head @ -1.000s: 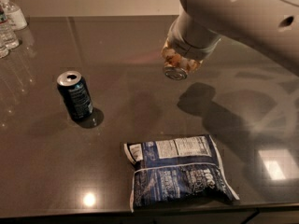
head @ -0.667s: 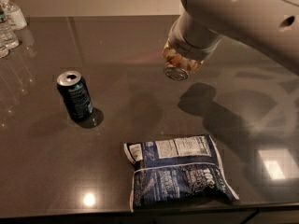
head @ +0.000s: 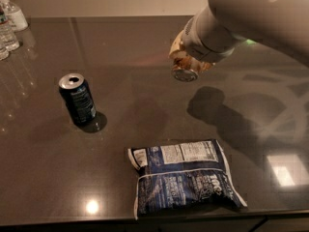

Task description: Place orange can upright

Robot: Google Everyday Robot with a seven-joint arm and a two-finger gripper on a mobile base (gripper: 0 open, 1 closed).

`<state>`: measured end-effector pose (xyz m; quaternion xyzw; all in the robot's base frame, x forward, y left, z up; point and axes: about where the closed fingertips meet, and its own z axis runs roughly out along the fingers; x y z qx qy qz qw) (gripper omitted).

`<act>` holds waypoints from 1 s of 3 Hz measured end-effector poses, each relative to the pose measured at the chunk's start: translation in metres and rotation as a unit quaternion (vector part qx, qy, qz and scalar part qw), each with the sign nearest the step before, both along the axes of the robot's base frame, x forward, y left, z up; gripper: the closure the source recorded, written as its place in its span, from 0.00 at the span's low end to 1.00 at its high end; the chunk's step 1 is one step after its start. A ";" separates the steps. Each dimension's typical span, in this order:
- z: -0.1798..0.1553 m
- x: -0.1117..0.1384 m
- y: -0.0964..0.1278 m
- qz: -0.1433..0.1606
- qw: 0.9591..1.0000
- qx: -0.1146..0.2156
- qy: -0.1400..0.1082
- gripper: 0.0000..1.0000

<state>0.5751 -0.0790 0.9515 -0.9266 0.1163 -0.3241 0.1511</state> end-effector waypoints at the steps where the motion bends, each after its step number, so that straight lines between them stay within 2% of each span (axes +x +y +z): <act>1: 0.007 -0.001 0.005 0.048 0.998 0.031 -0.031 1.00; 2: 0.012 -0.006 0.011 0.091 0.992 0.070 -0.053 1.00; 3: 0.013 -0.012 0.017 0.130 0.983 0.108 -0.068 1.00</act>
Offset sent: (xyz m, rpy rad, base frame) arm -0.0176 0.0168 0.0161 0.0599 -0.2412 0.4889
